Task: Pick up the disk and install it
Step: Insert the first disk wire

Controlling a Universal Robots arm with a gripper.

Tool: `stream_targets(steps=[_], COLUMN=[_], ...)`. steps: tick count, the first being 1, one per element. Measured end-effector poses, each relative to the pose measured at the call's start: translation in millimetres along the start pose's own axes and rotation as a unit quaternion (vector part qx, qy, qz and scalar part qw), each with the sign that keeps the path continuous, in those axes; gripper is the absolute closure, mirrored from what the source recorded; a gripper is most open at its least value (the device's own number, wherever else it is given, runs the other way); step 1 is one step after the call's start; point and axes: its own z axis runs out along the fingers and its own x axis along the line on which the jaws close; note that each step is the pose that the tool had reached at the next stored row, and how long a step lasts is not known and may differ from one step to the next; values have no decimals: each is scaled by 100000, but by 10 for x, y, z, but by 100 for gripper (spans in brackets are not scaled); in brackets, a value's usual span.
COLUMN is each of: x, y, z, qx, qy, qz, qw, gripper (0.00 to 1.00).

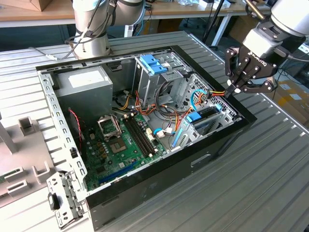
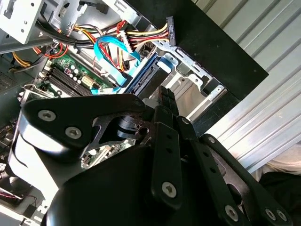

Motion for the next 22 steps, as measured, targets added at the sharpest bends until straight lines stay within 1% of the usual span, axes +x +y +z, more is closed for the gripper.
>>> stream_targets(steps=[16, 20, 22], x=[0, 0, 0], y=[0, 0, 0], z=[0, 0, 0], qx=[-119, -196, -274], qy=[-14, -27, -38], qz=[-1096, -1831, -2557], qw=[99994, 99983, 99967], gripper=[89, 89, 89])
